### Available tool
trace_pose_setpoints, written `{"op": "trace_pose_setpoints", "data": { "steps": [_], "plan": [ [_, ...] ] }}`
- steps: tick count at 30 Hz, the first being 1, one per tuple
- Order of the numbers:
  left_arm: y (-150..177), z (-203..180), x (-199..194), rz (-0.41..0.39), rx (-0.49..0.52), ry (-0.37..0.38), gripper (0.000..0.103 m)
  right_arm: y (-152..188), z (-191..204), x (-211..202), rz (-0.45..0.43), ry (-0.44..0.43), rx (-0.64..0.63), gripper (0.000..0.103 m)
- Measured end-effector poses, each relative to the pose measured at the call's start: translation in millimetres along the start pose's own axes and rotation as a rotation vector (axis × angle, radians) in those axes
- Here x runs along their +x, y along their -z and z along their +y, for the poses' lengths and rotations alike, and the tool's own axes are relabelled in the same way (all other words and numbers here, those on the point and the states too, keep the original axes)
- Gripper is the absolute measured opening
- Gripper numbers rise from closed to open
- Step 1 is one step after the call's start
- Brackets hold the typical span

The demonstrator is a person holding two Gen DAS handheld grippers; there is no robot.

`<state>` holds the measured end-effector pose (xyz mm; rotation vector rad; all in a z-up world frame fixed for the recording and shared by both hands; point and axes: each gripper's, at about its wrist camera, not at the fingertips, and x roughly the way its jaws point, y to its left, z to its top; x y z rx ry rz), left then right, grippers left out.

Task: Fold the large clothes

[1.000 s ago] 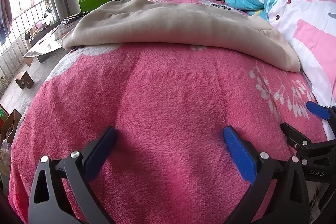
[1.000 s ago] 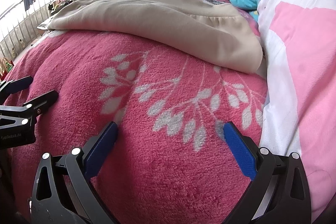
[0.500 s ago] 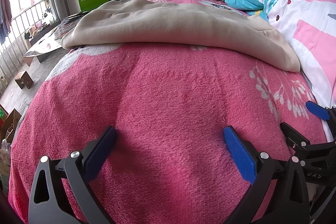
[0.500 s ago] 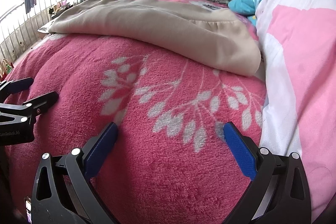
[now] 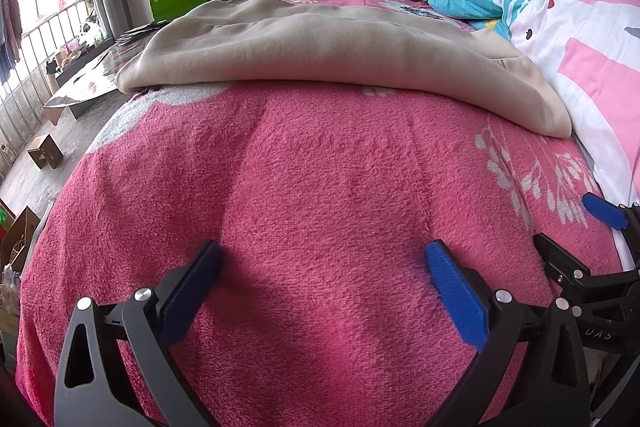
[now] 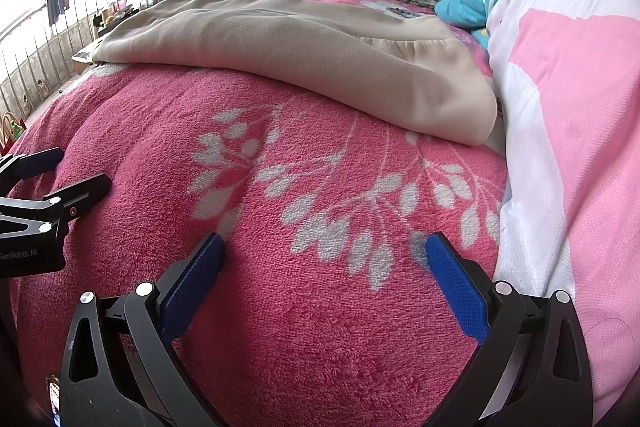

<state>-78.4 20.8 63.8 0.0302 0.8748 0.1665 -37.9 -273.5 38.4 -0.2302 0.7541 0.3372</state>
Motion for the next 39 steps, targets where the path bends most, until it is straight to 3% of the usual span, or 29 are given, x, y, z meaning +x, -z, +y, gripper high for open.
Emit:
{"op": "trace_pose_setpoints", "data": {
  "steps": [19, 39],
  "plan": [
    [0, 1, 0, -0.002, 0.0, 0.0, 0.099, 0, 1, 0, 0.0, 0.0, 0.0, 0.096],
    [4, -2, -1, -0.015, 0.003, -0.007, 0.099, 17, 1, -2, -0.058, 0.008, 0.005, 0.096]
  ]
}}
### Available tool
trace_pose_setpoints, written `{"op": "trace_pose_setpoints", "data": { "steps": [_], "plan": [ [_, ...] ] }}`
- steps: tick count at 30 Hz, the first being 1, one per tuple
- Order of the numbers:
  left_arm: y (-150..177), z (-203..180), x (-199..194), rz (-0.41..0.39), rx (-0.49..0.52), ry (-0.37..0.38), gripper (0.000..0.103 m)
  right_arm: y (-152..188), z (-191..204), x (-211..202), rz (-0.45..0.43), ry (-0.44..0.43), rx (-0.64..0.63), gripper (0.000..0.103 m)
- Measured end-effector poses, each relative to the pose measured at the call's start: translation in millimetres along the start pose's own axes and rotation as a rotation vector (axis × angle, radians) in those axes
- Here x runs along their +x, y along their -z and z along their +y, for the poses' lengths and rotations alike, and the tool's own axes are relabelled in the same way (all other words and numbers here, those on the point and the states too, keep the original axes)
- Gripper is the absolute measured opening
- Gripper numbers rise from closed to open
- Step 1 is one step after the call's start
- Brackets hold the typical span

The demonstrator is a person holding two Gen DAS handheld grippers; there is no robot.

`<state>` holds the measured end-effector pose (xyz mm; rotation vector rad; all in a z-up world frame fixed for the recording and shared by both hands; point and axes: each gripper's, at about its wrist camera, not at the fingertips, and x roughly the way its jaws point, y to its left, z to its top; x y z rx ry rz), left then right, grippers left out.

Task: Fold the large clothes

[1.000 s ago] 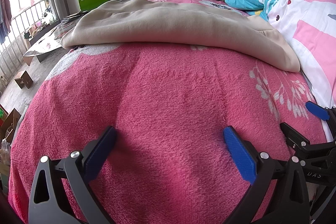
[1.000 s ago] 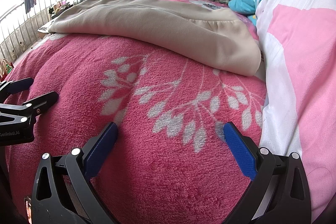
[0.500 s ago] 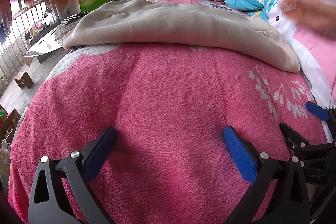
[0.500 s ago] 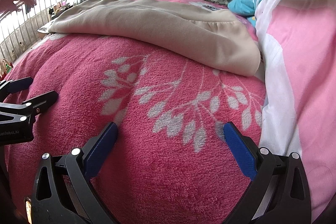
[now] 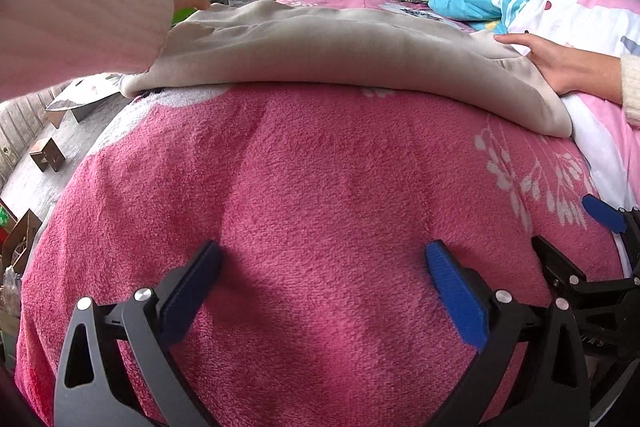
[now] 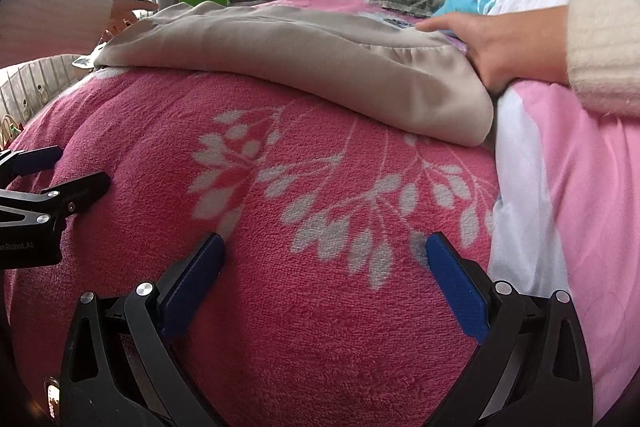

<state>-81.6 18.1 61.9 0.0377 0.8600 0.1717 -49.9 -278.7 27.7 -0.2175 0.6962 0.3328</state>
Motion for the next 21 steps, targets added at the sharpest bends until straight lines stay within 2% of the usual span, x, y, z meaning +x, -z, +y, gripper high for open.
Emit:
{"op": "trace_pose_setpoints", "data": {
  "steps": [21],
  "plan": [
    [0.7, -3.0, 0.8, -0.005, 0.006, -0.008, 0.099, 8.8, 6.3, -5.6, -0.03, 0.026, -0.008, 0.096]
  ]
}}
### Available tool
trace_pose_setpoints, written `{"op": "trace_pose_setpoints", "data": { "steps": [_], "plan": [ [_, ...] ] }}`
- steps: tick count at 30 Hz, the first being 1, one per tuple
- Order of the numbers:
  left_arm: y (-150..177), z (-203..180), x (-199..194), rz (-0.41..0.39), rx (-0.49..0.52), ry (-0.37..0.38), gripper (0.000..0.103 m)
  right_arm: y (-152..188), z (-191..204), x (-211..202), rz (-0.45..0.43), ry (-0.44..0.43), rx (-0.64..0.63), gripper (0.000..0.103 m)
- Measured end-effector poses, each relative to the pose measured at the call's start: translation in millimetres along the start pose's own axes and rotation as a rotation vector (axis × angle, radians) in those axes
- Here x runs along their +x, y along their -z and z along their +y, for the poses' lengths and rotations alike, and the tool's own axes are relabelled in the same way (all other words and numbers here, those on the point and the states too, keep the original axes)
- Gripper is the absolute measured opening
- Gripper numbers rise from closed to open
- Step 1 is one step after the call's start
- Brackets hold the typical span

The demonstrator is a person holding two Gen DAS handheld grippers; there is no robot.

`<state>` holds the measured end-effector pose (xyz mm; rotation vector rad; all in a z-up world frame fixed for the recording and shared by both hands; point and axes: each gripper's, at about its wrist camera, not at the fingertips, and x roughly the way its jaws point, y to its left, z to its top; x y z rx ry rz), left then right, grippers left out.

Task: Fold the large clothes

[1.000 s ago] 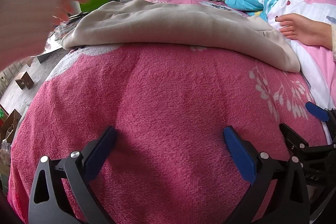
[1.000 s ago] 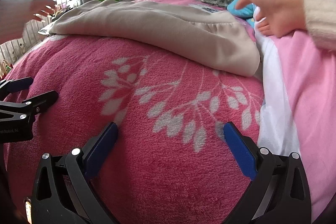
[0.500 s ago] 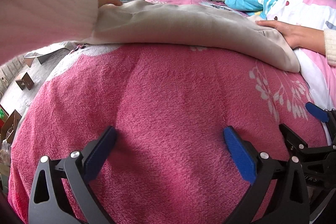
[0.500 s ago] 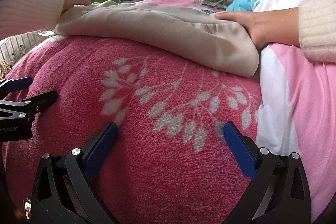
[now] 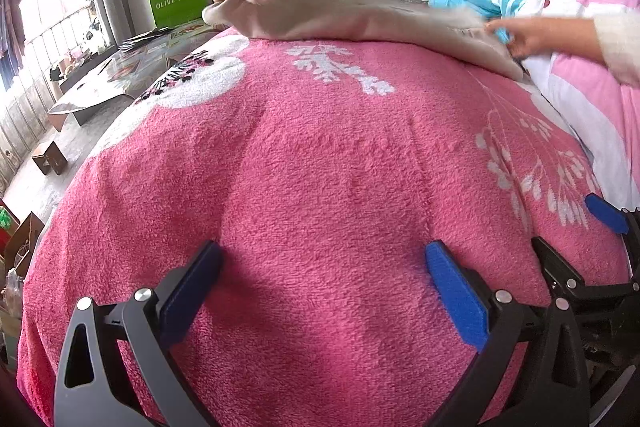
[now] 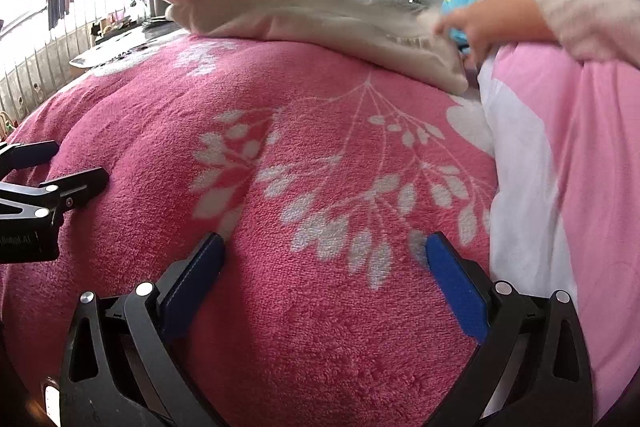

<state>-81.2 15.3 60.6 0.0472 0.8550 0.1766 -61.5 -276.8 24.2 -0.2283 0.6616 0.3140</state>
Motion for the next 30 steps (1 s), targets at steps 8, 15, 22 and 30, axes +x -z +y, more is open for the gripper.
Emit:
{"op": "trace_pose_setpoints", "data": {
  "steps": [8, 15, 22, 30],
  "plan": [
    [1, 0, 0, -0.002, -0.002, 0.0, 0.099, 0, -3, 1, -0.004, 0.004, -0.002, 0.096],
    [0, 0, 0, -0.001, -0.003, 0.0, 0.099, -2, -3, 1, -0.004, 0.007, -0.004, 0.096],
    [-1, 3, 0, 0.004, -0.008, 0.009, 0.099, -6, -7, 1, 0.015, -0.013, 0.011, 0.096],
    [-2, 4, 0, 0.011, -0.014, 0.016, 0.099, -11, -11, 1, 0.034, -0.027, 0.021, 0.096]
  ]
}}
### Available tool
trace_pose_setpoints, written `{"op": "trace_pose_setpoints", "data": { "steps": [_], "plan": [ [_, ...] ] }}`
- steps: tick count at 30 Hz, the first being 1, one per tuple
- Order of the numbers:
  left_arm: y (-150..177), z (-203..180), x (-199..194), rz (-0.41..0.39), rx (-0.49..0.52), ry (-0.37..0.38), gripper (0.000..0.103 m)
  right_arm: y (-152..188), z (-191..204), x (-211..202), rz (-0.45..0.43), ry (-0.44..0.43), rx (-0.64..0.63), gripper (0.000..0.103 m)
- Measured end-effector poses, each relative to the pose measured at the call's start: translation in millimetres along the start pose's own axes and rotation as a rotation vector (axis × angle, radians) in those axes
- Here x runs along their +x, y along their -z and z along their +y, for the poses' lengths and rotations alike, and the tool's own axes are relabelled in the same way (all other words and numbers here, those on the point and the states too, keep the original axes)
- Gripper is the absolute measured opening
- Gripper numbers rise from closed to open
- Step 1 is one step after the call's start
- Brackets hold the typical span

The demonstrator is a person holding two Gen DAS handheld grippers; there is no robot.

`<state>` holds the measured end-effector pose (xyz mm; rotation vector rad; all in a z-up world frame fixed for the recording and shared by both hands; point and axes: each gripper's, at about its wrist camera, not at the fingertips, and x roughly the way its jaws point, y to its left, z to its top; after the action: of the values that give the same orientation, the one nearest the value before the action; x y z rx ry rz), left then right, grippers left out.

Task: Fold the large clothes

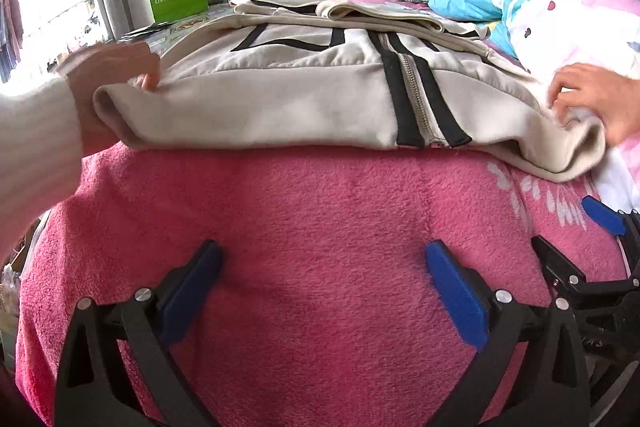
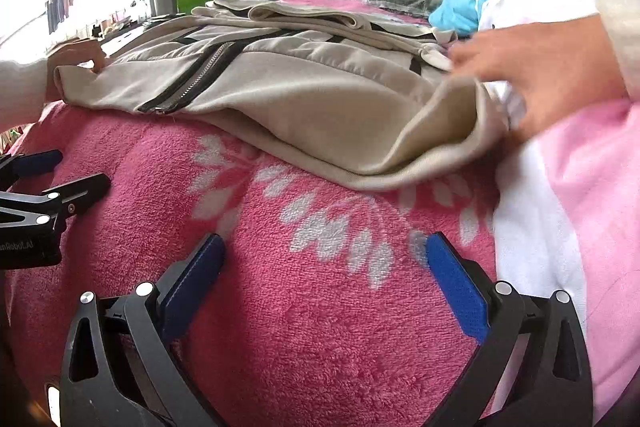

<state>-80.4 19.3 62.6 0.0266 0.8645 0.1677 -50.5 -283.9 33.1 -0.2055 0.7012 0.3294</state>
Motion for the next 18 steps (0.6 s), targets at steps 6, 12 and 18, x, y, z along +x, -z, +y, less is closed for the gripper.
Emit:
{"op": "trace_pose_setpoints", "data": {
  "steps": [6, 12, 18],
  "plan": [
    [-0.1, 0.5, -1.1, -0.003, 0.002, -0.003, 0.099, 0.9, 3.7, 0.1, -0.004, 0.005, -0.004, 0.096],
    [1.2, 1.9, 0.4, -0.002, 0.001, 0.0, 0.099, 1.2, 2.7, 2.4, 0.003, -0.006, 0.005, 0.096],
    [1.7, 3.6, 0.2, -0.001, 0.002, 0.0, 0.099, -2.6, 1.5, 5.0, 0.0, -0.004, 0.003, 0.096]
  ]
}}
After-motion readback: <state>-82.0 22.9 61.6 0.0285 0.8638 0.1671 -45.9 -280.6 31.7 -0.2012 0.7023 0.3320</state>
